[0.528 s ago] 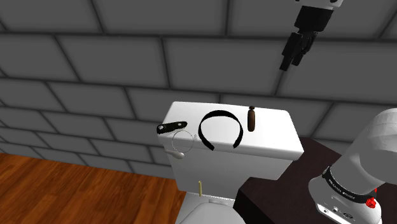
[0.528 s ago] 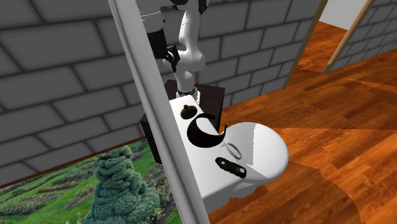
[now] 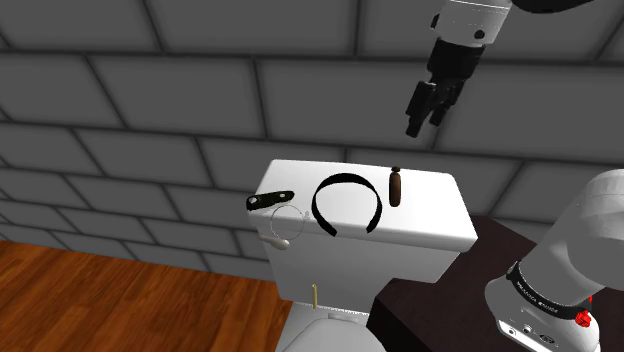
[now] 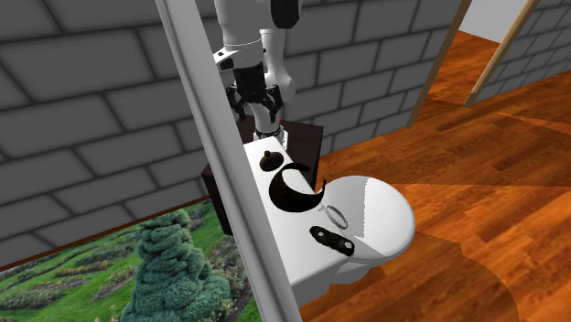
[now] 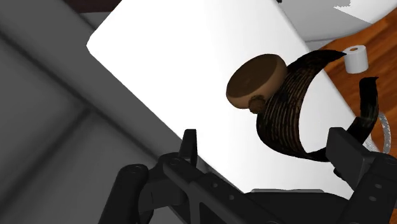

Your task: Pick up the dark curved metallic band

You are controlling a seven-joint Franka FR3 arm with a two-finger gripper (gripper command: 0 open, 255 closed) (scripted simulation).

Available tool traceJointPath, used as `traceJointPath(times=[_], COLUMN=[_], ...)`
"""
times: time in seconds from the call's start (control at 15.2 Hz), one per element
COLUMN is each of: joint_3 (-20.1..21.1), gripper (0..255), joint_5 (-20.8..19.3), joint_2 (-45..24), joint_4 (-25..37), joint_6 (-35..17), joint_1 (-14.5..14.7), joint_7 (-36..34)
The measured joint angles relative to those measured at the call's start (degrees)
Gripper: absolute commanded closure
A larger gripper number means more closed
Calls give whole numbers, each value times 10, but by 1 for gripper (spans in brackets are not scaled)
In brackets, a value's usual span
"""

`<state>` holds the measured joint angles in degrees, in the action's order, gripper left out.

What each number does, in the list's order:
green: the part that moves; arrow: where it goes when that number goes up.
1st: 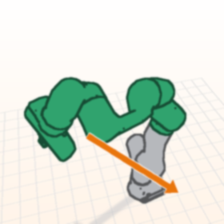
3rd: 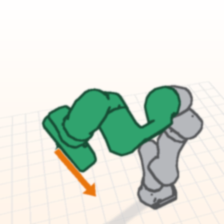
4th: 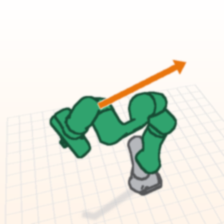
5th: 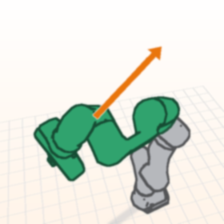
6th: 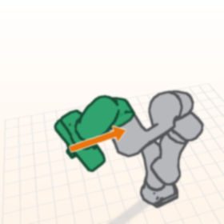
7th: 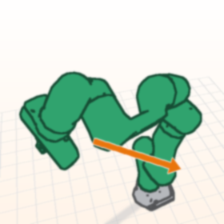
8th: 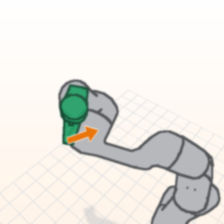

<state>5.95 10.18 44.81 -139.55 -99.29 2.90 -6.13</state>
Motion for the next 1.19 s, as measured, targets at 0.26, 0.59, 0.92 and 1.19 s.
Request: traceJointPath(times=[0.26,0.59,0.92,1.19], joint_3=[58,138,214,274], gripper=[0,0,0,0], joint_5=[21,34,20,-18], joint_2=[-20,-94,-179,-259], joint_4=[-14,-3,23,60], joint_6=[-47,-124,-192,-237], joint_1=[12,17,8,-9], joint_7=[-57,-133,-212,-287])
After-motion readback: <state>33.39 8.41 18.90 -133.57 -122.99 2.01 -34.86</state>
